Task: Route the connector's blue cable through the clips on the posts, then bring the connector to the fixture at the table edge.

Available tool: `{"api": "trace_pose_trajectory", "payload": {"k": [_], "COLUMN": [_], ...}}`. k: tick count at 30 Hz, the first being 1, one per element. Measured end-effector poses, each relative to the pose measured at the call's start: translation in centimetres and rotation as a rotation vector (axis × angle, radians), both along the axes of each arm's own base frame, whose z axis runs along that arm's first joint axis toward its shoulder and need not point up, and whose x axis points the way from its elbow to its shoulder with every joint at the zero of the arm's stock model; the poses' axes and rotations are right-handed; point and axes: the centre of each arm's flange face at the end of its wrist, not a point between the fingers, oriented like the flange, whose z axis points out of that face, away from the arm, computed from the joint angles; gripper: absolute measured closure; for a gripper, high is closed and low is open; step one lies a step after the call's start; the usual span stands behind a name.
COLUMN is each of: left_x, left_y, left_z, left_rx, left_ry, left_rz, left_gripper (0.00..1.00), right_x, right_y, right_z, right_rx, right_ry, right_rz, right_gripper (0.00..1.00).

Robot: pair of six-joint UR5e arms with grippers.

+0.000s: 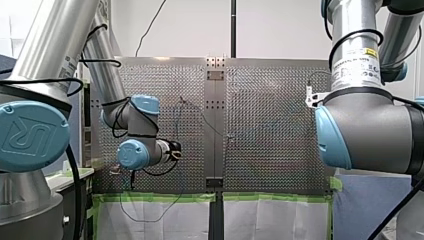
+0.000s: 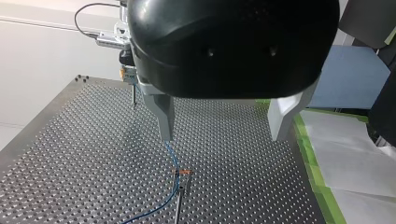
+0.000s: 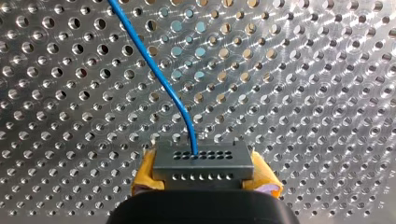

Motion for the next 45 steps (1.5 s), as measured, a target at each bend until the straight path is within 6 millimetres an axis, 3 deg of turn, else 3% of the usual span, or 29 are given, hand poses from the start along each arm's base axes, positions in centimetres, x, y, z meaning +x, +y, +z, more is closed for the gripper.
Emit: {"api": "trace_pose_trajectory", "payload": {"k": [6,8,9,11,12,14,21,23,26,45], "left_x": [-0.01,0.00,0.00,-0.01,0.00,-0.01,-0.01,-0.01,-0.01,0.00], "left_y": [0.01,0.01,0.01,0.02,0.02,0.02,0.03,0.04,0.05,0.04], "left_z": [0.00,0.01,0.01,0.00,0.01,0.00,-0.01,-0.01,-0.01,0.01], "left_rx": [0.001,0.000,0.001,0.001,0.001,0.001,0.001,0.001,0.002,0.001], "left_ry": [0.000,0.000,0.000,0.000,0.000,0.000,0.000,0.000,0.000,0.000], "left_rz": [0.000,0.000,0.000,0.000,0.001,0.001,0.002,0.002,0.003,0.002], "left_gripper": [0.00,0.00,0.00,0.00,0.00,0.00,0.00,0.00,0.00,0.00], "right_x": [-0.65,-0.65,-0.65,-0.64,-0.64,-0.64,-0.74,-0.74,-0.77,-0.99], "right_y": [0.09,0.09,0.10,0.11,0.12,0.12,0.11,0.10,0.09,0.06], "right_z": [0.04,-0.03,-0.06,-0.12,-0.11,-0.12,-0.21,-0.17,-0.14,-0.14], "right_rx": [0.014,0.016,0.016,0.018,0.018,0.018,0.020,0.019,0.018,0.018], "right_ry": [0.002,0.002,0.002,0.002,0.002,0.002,0.002,0.002,0.002,0.002], "right_rz": [-0.001,-0.001,-0.001,-0.001,-0.001,-0.001,-0.002,-0.002,-0.003,-0.006], "right_gripper": [1.00,0.69,0.69,0.26,0.26,0.09,0.09,0.02,0.00,0.00]}}
